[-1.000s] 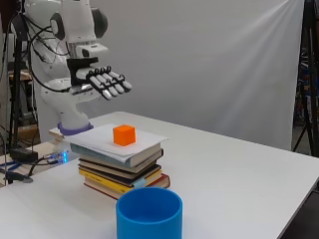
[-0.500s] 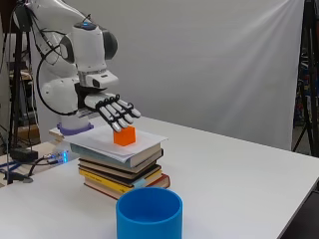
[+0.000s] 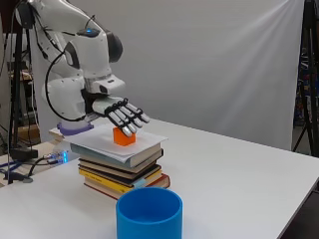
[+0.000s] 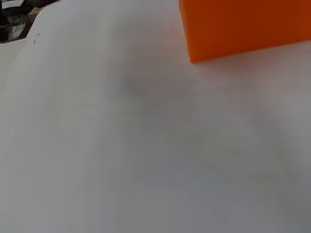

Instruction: Teleoperate dual arm-hand system to pick and place objects

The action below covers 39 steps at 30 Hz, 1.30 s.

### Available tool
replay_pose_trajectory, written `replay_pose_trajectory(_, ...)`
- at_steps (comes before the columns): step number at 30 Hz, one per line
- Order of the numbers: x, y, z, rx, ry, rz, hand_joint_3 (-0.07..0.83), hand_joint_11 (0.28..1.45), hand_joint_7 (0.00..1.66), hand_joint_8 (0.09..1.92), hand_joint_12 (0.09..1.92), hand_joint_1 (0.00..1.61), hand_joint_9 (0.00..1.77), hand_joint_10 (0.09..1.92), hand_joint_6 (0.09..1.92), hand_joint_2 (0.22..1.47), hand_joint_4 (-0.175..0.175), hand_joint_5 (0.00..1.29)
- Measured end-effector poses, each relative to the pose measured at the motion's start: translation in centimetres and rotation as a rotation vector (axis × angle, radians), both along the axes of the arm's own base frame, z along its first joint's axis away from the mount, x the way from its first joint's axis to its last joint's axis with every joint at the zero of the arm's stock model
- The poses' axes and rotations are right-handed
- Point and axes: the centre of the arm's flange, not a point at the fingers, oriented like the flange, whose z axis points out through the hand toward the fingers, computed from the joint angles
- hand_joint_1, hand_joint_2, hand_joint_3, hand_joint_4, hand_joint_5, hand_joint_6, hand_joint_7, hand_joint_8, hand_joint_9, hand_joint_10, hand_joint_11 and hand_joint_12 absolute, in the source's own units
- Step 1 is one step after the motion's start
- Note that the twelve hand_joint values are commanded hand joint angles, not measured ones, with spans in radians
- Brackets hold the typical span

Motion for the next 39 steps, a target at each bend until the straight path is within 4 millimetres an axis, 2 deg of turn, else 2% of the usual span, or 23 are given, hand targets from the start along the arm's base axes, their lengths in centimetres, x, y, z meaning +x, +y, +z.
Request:
replay_pose_trajectory(8,-1.0,-0.8,0.1,-0.025,-0.083,0.005,-0.018,0.5,0.24,0.09,0.09,0.36,0.4,0.09,0.09,0.96,0.044,0.22)
replay_pose_trajectory(12,-3.8,-1.1,-1.8,-0.041,-0.082,-0.005,-0.009,0.51,0.25,0.09,0.09,0.4,0.41,0.09,0.09,0.96,0.049,0.26)
replay_pose_trajectory(13,-4.7,-1.4,-2.3,-0.047,-0.079,-0.013,-0.002,0.55,0.38,0.09,0.09,0.45,0.52,0.09,0.09,0.99,0.069,0.38)
replay_pose_trajectory(14,-5.5,-1.8,-2.7,-0.053,-0.077,-0.022,-0.001,0.68,0.55,0.47,0.1,0.78,0.67,0.46,0.45,1.06,-0.016,0.58)
replay_pose_trajectory(15,-6.0,-2.1,-3.0,-0.057,-0.077,-0.03,0.002,0.71,0.67,1.06,0.58,0.9,0.82,1.05,0.82,1.12,0.039,0.69)
replay_pose_trajectory(16,-6.3,-2.4,-3.0,-0.06,-0.08,-0.034,0.007,0.66,0.71,1.37,0.98,1.02,0.86,1.46,1.02,1.18,-0.03,0.71)
replay_pose_trajectory(17,-6.4,-2.5,-3.1,-0.054,-0.084,-0.032,0.009,0.61,0.73,1.52,1.18,1.08,0.85,1.67,1.19,1.24,-0.083,0.66)
replay_pose_trajectory(18,-6.5,-2.6,-3.2,-0.037,-0.088,-0.03,0.008,0.57,0.73,1.6,1.27,1.1,0.82,1.76,1.36,1.28,-0.103,0.59)
replay_pose_trajectory(19,-6.5,-2.7,-3.3,-0.013,-0.095,-0.032,0.008,0.55,0.71,1.65,1.29,1.1,0.8,1.81,1.47,1.32,-0.107,0.53)
replay_pose_trajectory(22,-6.0,-2.6,-2.7,0.03,-0.121,-0.045,0.003,0.53,0.68,1.71,1.24,1.09,0.75,1.84,1.58,1.36,-0.094,0.47)
replay_pose_trajectory(25,-4.0,-1.7,-0.1,0.004,-0.167,-0.007,-0.002,0.54,0.67,1.7,1.13,1.09,0.73,1.83,1.53,1.34,-0.049,0.53)
replay_pose_trajectory(27,-2.4,-1.4,2.9,-0.009,-0.221,0.016,0.0,0.54,0.68,1.7,1.11,1.09,0.72,1.85,1.53,1.34,-0.053,0.53)
replay_pose_trajectory(28,-1.8,-1.3,4.4,-0.011,-0.242,0.022,0.0,0.54,0.68,1.71,1.18,1.1,0.74,1.87,1.52,1.34,-0.073,0.53)
replay_pose_trajectory(29,-1.2,-1.0,6.1,-0.014,-0.26,0.031,-0.002,0.55,0.68,1.79,1.32,1.01,0.79,1.9,1.52,1.32,0.013,0.57)
replay_pose_trajectory(30,-0.8,-0.5,7.8,-0.018,-0.276,0.044,-0.003,0.58,0.69,1.85,1.5,0.94,0.86,1.91,1.52,1.31,0.086,0.6)
replay_pose_trajectory(31,-0.6,0.1,9.3,-0.023,-0.292,0.058,-0.003,0.62,0.72,1.9,1.64,0.91,0.93,1.91,1.51,1.3,0.13,0.63)
replay_pose_trajectory(32,-0.4,0.6,10.9,-0.031,-0.305,0.074,-0.004,0.66,0.76,1.92,1.74,0.89,0.99,1.92,1.49,1.29,0.153,0.65)
replay_pose_trajectory(34,-0.4,1.0,13.8,-0.046,-0.324,0.095,-0.004,0.72,0.81,1.92,1.86,0.89,1.07,1.92,1.45,1.27,0.171,0.68)
replay_pose_trajectory(36,-0.2,0.7,16.3,-0.05,-0.325,0.105,-0.004,0.78,0.84,1.92,1.9,0.89,1.12,1.92,1.43,1.26,0.175,0.7)
replay_pose_trajectory(39,0.6,-1.0,20.2,-0.058,-0.323,0.117,-0.002,0.88,0.9,1.92,1.92,0.9,1.19,1.92,1.41,1.25,0.175,0.71)
